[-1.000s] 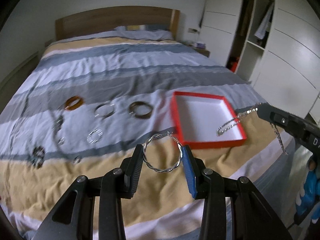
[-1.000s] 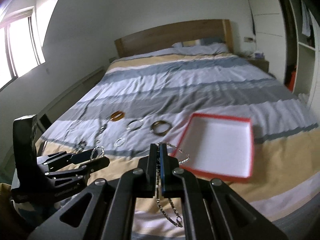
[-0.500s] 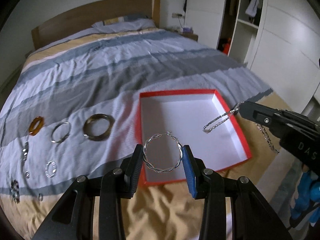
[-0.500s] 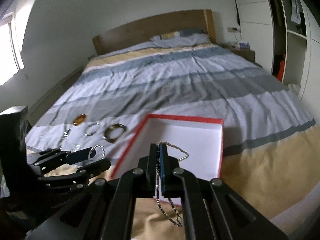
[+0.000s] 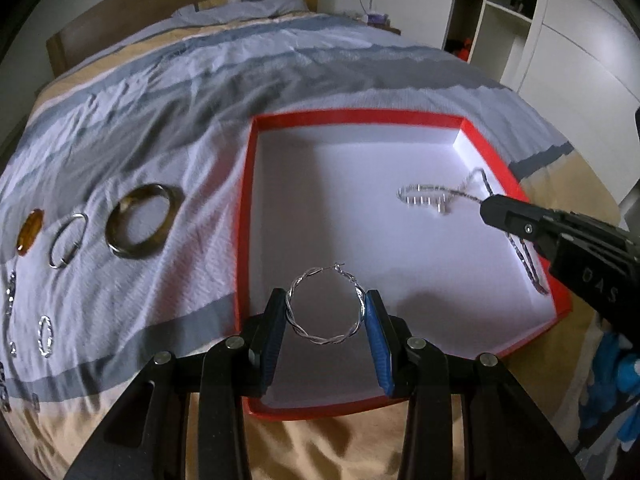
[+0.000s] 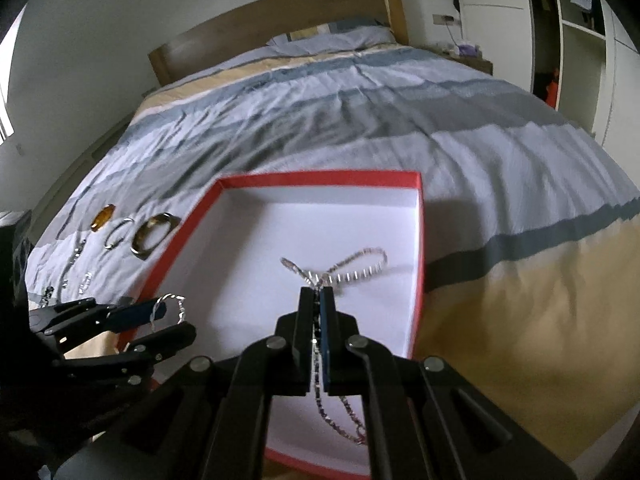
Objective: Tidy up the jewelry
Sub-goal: 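Carry the hoop and necklace into the red box and open both tools, then withdraw both tools from the red box back over the bed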
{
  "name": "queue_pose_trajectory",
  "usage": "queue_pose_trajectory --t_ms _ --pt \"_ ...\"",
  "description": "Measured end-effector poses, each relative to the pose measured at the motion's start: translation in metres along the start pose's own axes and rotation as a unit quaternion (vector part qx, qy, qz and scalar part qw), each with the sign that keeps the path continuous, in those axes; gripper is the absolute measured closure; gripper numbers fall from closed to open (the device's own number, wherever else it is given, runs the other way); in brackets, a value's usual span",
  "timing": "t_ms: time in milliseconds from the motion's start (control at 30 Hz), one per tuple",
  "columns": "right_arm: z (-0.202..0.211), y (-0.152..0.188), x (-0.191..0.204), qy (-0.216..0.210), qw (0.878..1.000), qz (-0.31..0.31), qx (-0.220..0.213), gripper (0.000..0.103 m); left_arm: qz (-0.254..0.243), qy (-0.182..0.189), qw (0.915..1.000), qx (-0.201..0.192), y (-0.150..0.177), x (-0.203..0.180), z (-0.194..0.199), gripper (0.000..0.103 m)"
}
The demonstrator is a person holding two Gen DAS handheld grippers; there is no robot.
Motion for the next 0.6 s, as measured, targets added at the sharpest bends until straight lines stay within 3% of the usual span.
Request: queue_pose_trajectory --t_ms 233,300,367,433,600 --pt "-0.005 0.003 -0.005 0.009 1.000 -0.006 0.008 0.098 0.006 0.005 1.0000 0.000 0.002 0.003 -0.008 0.063" --pt "-0.005 0.003 -0.006 0.014 1.000 -0.010 0.012 0.095 0.006 0.013 0.9999 -0.001 0.001 0.003 -0.006 0.061" --pt "-0.001 0.005 -0.005 0.015 1.000 -0.012 0.009 0.082 0.004 0.014 0.9999 -0.002 0.001 0.003 -0.003 0.058" --pt "0.006 0.007 -0.003 0.015 1.000 -0.014 0.005 0.076 0.006 0.019 0.9998 -0.004 0.003 0.002 0.000 0.057" --pt "0.035 0.013 0.002 0.023 1.000 -0.017 -0.010 0.076 0.017 0.024 0.9994 -0.019 0.008 0.003 0.021 0.057"
Point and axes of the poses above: each gripper's, at about its wrist camera, not at the fingertips, and z roughly against the way its jaws point, x to its left, y to its underside, the point moved 5 cm from there along -z, roughly the way its jaws point, and after that the axes turned 12 degrees about x, right-handed, at the moved point
